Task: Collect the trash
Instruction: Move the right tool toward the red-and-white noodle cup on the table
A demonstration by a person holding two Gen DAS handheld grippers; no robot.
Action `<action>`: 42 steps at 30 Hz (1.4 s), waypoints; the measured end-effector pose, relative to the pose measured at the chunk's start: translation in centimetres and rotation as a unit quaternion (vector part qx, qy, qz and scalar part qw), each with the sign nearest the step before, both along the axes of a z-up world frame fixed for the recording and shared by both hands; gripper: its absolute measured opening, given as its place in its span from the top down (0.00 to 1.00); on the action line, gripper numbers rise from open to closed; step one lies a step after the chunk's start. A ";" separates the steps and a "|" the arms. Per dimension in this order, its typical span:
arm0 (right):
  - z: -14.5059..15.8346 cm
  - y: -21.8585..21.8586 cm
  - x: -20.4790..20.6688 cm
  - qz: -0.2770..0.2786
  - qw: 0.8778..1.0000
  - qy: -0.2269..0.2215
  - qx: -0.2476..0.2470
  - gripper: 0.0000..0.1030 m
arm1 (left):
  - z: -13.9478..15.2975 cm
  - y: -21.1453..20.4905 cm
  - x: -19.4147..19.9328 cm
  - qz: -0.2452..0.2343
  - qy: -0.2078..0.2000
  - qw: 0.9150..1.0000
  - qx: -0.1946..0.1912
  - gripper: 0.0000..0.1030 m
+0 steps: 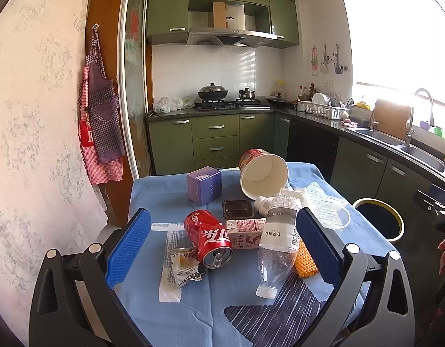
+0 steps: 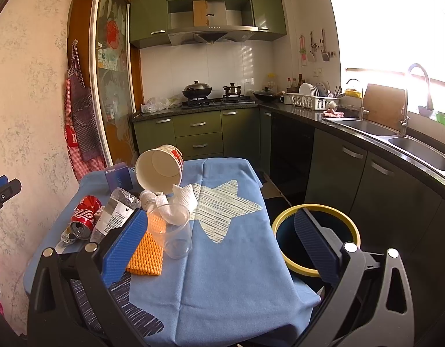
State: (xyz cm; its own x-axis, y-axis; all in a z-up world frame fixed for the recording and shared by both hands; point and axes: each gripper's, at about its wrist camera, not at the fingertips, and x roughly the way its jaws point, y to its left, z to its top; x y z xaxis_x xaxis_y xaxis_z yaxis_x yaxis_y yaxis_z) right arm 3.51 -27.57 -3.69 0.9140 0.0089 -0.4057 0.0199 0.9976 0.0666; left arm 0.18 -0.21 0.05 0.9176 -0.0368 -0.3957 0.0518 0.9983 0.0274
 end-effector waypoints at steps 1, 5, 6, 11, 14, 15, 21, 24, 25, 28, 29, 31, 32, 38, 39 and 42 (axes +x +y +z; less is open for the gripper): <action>-0.1 0.0 0.0 -0.001 1.000 0.001 0.000 0.06 | 0.0 0.0 0.0 0.000 0.000 1.000 0.000 0.03; -0.4 -0.1 0.2 -0.001 1.000 0.002 0.001 0.06 | -0.2 -0.1 0.2 -0.003 0.001 1.000 0.000 0.03; -0.4 -0.1 0.2 -0.001 1.000 0.002 0.002 0.06 | -0.3 -0.2 0.2 -0.003 0.001 1.000 0.000 0.03; -0.5 -0.1 0.2 -0.002 1.000 0.003 0.002 0.06 | -0.3 -0.3 0.3 -0.007 0.003 1.000 0.000 0.03; -0.6 -0.2 0.3 -0.003 1.000 0.004 0.003 0.06 | -0.3 -0.5 0.3 -0.010 0.003 1.000 0.001 0.03; -0.6 -0.3 0.4 -0.003 1.000 0.004 0.003 0.06 | -0.3 -0.5 0.3 -0.010 0.004 1.000 0.001 0.03; -0.7 -0.5 0.5 -0.004 1.000 0.005 0.002 0.06 | -0.3 -0.4 0.4 -0.013 0.009 1.000 -0.002 0.03; -0.9 -0.6 0.7 -0.006 1.000 0.007 0.002 0.06 | -0.3 -0.5 0.5 -0.013 0.009 1.000 -0.001 0.03; -0.9 -0.6 0.7 -0.006 1.000 0.007 0.002 0.06 | -0.3 -0.5 0.5 -0.013 0.009 1.000 -0.001 0.03; -1.0 -0.6 0.7 -0.006 1.000 0.008 0.002 0.06 | -0.4 -0.6 0.7 -0.015 0.013 1.000 0.000 0.03; -1.0 -0.6 0.7 -0.007 1.000 0.008 0.002 0.06 | -0.5 -0.6 0.8 -0.015 0.014 1.000 0.001 0.03; -1.0 -0.6 0.7 -0.006 1.000 0.009 0.002 0.06 | -0.6 -0.7 0.9 -0.016 0.016 1.000 0.001 0.03; -1.1 -0.6 0.8 -0.006 1.000 0.009 0.003 0.06 | -0.6 -0.7 1.0 -0.017 0.016 1.000 0.001 0.03; -1.2 -0.7 0.9 -0.009 1.000 0.013 0.004 0.06 | -0.7 -0.8 1.0 -0.017 0.017 1.000 0.001 0.03; -1.3 -0.7 0.9 -0.009 1.000 0.013 0.004 0.06 | -0.7 -0.8 1.0 -0.017 0.017 1.000 0.001 0.03; -1.3 -0.7 1.0 -0.009 1.000 0.013 0.004 0.06 | -0.8 -0.9 1.0 -0.018 0.018 1.000 0.002 0.03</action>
